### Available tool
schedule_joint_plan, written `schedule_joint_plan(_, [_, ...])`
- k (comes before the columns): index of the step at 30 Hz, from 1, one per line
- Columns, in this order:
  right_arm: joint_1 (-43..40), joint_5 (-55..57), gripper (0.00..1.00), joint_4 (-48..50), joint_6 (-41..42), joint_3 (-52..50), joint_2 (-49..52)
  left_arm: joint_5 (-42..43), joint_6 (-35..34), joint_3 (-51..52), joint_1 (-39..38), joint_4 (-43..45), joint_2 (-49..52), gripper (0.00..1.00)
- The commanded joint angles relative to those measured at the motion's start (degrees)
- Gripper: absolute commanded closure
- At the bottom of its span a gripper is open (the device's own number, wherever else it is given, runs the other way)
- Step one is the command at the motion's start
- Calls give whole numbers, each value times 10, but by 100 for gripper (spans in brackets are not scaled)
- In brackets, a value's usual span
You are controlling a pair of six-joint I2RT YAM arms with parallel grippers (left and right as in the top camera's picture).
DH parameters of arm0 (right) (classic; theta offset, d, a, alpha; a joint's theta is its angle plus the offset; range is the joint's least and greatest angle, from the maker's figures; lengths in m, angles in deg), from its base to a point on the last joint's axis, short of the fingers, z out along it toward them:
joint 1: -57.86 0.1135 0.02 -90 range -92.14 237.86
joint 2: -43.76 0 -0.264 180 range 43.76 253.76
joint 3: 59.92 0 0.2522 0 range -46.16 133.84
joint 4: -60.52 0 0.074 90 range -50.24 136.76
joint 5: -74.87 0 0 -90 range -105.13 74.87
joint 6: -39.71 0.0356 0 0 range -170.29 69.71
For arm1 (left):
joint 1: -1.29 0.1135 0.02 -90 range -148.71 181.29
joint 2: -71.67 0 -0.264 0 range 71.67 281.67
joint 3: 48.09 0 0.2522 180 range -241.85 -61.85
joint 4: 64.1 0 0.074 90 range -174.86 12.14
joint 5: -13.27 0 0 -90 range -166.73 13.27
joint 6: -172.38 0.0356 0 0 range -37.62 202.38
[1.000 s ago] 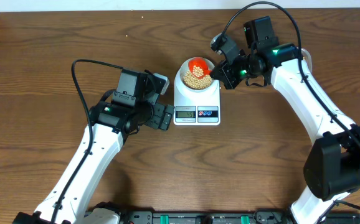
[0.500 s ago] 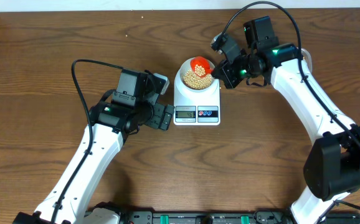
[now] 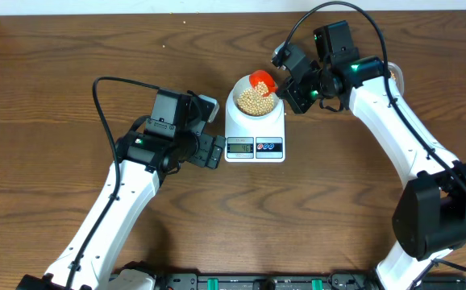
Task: Scoop item into bowl and weigh 50g on scale
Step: 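Hold the red scoop tilted over the bowl, trickling soybeans out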
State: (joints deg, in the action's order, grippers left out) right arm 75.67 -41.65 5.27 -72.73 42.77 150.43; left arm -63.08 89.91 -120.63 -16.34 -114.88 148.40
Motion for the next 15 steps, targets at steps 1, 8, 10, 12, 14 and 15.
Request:
schedule_joint_plan(1, [3, 0, 99, 1, -14, 12, -12, 5, 2, 2, 2, 0, 1, 9])
schedule_joint_plan(8, [3, -26, 99, -1, 0, 12, -12, 5, 2, 2, 2, 0, 1, 9])
schedule_joint_plan(10, [3, -27, 99, -1, 6, 12, -12, 5, 2, 2, 2, 0, 1, 9])
schedule_joint_plan(12, [3, -28, 99, -1, 21, 12, -12, 5, 2, 2, 2, 0, 1, 9])
schedule_joint_plan(14, [3, -28, 99, -1, 34, 12, -12, 5, 2, 2, 2, 0, 1, 9])
schedule_joint_plan(15, [3, -28, 99, -2, 38, 12, -12, 5, 2, 2, 2, 0, 1, 9])
